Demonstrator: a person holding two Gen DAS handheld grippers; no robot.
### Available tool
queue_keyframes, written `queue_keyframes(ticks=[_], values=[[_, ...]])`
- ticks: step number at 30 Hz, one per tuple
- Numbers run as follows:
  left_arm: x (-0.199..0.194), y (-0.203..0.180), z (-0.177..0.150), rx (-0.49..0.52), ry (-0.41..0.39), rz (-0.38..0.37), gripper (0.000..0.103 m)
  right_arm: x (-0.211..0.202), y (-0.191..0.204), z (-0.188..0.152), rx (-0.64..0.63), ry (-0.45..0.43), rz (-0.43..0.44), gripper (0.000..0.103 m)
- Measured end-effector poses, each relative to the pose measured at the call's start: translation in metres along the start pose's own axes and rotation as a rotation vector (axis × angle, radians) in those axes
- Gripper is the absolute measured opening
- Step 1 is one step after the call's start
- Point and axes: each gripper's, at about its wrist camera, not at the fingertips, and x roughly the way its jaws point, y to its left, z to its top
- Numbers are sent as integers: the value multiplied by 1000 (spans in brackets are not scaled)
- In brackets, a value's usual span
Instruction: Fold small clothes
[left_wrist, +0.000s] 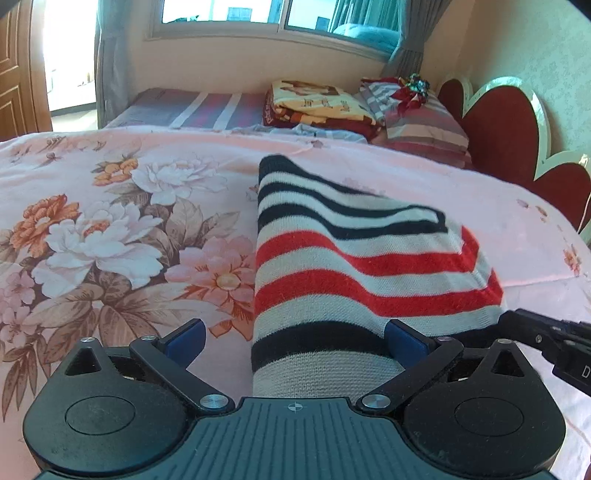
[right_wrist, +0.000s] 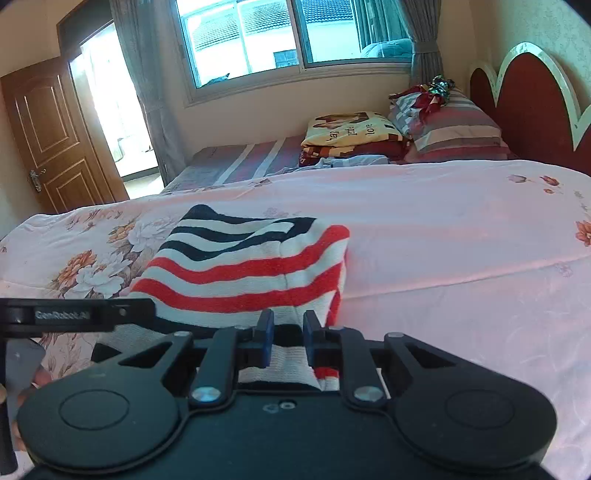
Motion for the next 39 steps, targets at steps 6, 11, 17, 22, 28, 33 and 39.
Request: queue_keyframes(ticks=[6, 11, 17, 22, 28, 33, 39], values=[[11, 5, -5, -49, 13, -25, 103, 15, -3, -10, -42, 15, -27, 17], [14, 10, -2, -75, 40, -52, 103, 14, -17, -12, 16, 11, -13, 38], [20, 16, 0, -113, 70, -91, 103, 19, -52, -17, 207, 36, 79, 63], [26, 14, 2, -123, 102, -133, 103, 33, -73, -18, 351, 95, 244, 59], [29, 2, 4, -110, 127, -192, 98, 54, -75, -14, 384, 155, 353, 56], [29, 2, 4, -124, 114, -199, 90, 63, -75, -11, 411, 145, 374, 55], [16, 9, 3, -130, 86, -204, 65, 56, -74, -13, 413, 150, 382, 36]])
